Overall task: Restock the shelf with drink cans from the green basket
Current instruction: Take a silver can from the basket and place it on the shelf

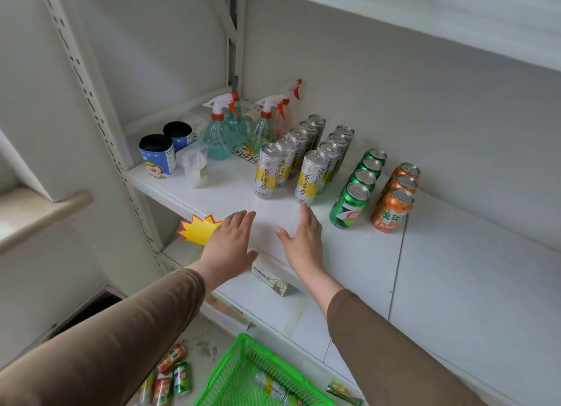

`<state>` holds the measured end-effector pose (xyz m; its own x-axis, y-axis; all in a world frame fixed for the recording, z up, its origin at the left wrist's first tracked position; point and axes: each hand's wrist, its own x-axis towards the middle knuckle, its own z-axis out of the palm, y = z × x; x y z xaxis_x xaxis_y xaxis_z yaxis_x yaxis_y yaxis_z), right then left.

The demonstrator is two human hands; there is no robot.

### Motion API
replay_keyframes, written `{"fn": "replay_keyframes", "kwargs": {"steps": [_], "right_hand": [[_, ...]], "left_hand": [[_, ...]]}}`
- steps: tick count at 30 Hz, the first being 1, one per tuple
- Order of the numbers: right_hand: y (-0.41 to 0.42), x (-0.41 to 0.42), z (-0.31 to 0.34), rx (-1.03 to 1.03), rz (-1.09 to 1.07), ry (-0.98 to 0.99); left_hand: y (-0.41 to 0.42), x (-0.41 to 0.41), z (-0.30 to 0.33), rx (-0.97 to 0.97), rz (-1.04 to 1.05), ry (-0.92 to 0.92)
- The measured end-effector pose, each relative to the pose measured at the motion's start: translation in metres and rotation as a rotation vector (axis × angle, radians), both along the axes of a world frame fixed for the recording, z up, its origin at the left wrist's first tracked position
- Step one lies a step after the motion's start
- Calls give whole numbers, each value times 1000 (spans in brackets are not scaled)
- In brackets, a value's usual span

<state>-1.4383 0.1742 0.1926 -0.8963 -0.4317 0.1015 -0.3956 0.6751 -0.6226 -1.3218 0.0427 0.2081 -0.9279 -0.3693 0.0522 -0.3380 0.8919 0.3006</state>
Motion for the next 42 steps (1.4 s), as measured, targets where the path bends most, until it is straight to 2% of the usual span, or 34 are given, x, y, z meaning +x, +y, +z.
{"fn": "replay_keyframes", "kwargs": {"steps": [6, 10, 17, 24, 32, 38, 42], "right_hand": [[33, 65, -8, 188, 207, 233], [54, 120, -24, 283, 286, 362], [94, 196, -101, 396, 413, 356], [141, 208, -232, 530, 466, 171], [205, 178, -421, 604, 424, -44], [228, 156, -573, 606, 301, -247], [224, 135, -662, 662, 282, -293]], "left_hand": [[18, 57, -14, -18, 38, 54], [38, 106, -39, -31, 40, 0], [85, 183, -127, 34, 83, -89], [125, 217, -255, 89, 63, -245], [174, 212, -442, 153, 40, -425], [193, 186, -575, 168, 6, -483], [192, 168, -646, 164, -9, -490]]}}
